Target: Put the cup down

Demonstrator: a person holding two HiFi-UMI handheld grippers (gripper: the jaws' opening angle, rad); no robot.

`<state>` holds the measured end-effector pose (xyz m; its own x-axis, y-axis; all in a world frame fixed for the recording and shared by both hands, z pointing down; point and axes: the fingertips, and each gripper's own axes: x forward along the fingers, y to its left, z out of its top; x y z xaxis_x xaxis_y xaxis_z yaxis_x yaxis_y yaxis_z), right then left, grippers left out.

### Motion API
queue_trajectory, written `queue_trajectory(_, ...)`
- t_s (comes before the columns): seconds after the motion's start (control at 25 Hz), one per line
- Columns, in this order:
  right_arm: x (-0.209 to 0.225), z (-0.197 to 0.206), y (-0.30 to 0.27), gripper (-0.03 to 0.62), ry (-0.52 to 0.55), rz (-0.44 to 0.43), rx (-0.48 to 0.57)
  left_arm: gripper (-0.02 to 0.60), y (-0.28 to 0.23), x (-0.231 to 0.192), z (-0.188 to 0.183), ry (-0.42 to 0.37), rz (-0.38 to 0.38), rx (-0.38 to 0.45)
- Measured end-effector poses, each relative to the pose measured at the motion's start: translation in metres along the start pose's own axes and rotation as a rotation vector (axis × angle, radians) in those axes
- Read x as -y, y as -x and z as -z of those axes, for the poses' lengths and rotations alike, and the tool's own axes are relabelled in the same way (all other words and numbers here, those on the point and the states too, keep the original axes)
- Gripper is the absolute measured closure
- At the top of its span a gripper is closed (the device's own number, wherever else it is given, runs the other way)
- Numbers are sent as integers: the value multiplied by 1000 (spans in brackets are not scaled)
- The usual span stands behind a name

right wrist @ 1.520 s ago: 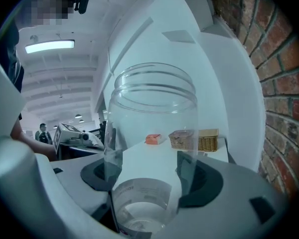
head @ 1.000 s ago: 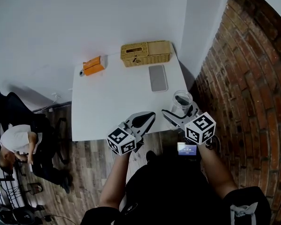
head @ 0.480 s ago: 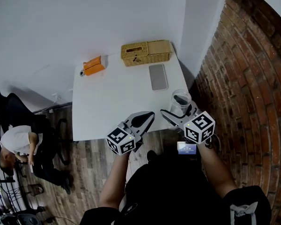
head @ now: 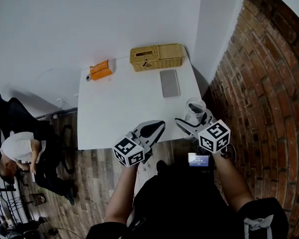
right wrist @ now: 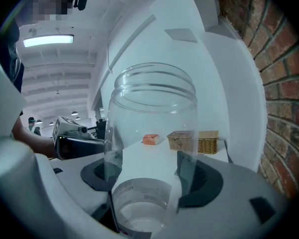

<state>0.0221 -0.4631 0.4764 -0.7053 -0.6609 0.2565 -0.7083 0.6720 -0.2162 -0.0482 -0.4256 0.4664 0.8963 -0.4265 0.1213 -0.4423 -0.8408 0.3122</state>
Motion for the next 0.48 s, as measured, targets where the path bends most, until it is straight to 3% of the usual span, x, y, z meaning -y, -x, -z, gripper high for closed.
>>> queue_trajectory(0.2,49,6,-13,240,19,39,-30,574,9,-9,3,18,-48,-21)
queue_trajectory(0.48,121,-25,-82,240,4,43,94,574,12,-20,8,66,-98,-40)
